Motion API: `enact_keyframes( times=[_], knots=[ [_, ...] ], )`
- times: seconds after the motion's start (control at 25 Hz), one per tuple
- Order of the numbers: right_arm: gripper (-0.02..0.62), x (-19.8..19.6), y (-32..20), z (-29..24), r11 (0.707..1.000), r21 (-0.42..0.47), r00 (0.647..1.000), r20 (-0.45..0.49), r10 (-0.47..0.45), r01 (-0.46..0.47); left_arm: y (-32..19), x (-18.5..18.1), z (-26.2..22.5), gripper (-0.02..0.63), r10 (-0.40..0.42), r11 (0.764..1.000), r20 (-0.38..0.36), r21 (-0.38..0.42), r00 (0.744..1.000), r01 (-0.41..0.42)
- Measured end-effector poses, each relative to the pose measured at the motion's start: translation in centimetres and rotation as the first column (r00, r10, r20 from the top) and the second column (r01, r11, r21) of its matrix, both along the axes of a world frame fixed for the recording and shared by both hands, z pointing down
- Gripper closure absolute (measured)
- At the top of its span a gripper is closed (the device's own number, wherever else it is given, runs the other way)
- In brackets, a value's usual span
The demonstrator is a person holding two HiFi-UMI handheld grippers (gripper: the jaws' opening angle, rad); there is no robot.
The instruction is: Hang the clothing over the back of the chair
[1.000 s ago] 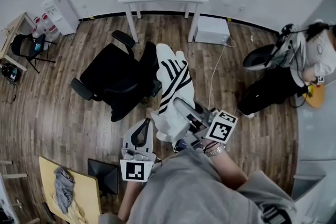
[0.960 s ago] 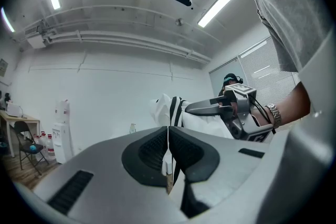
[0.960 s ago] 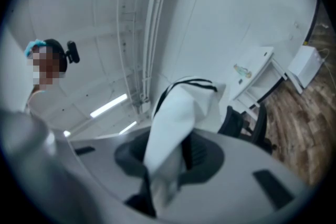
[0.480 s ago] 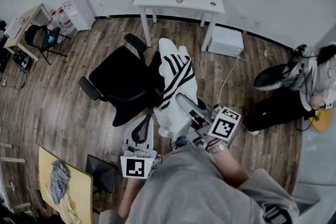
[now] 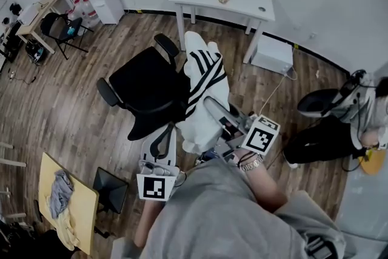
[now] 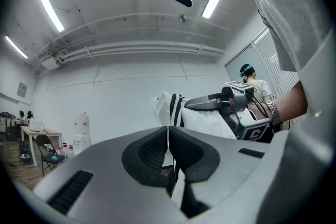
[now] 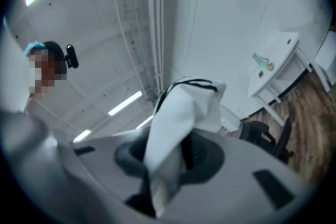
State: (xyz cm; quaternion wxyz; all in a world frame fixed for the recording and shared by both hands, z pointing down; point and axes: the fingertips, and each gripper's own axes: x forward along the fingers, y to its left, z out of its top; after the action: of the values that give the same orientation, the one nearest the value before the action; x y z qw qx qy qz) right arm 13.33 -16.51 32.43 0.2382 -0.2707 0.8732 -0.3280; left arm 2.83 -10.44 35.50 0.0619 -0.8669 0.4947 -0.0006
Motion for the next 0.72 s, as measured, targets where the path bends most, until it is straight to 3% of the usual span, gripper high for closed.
enact_keyframes(
  times=[0.44,0.72],
  knots=[
    [0.482,-2.7,-2.3,-1.8,0.996,0.023,0.996,-0.004,-0.09,0.09,-0.7,-0.9,-0.1,0.565,-0.053,0.999,0.018,0.008,0.998,0.053],
    [0.482,-5.2,-5.1,-1.7,0.996,0.005,0.996,-0.026,-0.085,0.085,-2.9,-3.3,-0.4,0.565,-0.065,0.998,-0.008,0.005,0.998,0.065]
  ],
)
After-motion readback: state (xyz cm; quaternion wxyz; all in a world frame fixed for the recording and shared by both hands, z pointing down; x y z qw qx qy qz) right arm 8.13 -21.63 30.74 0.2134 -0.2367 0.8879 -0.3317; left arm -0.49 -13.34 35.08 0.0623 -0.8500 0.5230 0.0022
